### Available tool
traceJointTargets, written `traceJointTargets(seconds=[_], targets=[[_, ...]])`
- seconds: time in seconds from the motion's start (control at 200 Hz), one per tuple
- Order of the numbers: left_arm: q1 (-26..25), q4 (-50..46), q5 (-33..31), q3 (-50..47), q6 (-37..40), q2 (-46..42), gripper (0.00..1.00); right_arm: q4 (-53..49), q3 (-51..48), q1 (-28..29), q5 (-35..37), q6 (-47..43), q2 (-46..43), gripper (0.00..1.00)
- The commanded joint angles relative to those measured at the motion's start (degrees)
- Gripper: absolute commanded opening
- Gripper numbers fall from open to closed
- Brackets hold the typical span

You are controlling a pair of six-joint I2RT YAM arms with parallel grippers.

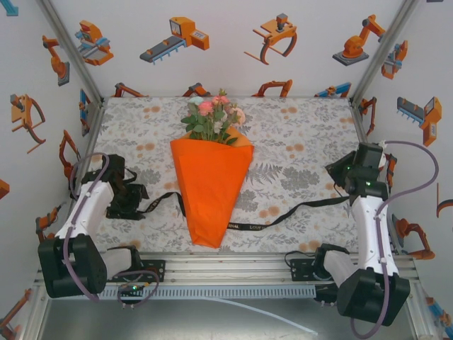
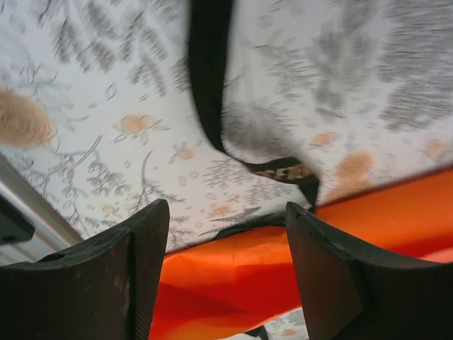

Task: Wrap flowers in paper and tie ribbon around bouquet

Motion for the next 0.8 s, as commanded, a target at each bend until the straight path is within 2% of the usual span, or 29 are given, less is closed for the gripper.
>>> traceJointTargets(seconds=[0.0, 0.135, 0.4, 0.501, 0.601, 0.661, 0.726, 0.796], targets=[[-0.4, -0.9, 2.3, -1.9, -8.6, 1.9, 0.66, 2.1, 0.8, 0.2, -2.1, 0.7, 0.9, 0.29], [-0.5, 2.6, -1.5, -2.1, -8.7, 4.3, 0.72, 1.5, 1.0, 0.1, -3.7, 0.2, 1.1, 0.29], [-0.3, 7.7, -4.5, -5.2, -11.2, 7.1, 0.73, -0.5, -0.1, 0.2, -4.7, -0.3, -0.7, 0.29], [0.0, 10.0, -4.2, -6.6, -11.3, 8.0, 0.59, -2.3, -0.8, 0.2, -3.3, -0.9, -1.2, 0.30], [0.4, 12.1, -5.3, -6.9, -8.9, 7.7, 0.33, -6.5, -1.7, 0.2, 2.3, -0.7, -0.8, 0.35], [0.4, 13.6, -6.4, -6.4, -5.0, 6.8, 0.18, -8.5, -2.8, -0.1, 6.2, -1.2, 0.1, 0.47], [0.3, 15.7, -7.3, -5.0, 2.1, 5.7, 0.09, -7.5, -5.2, -1.8, 5.3, -1.6, 1.8, 0.65], [-0.5, 17.3, -8.7, -2.6, 11.1, 4.5, 0.00, -3.3, -8.3, -4.1, -0.8, -2.5, 4.6, 0.70]])
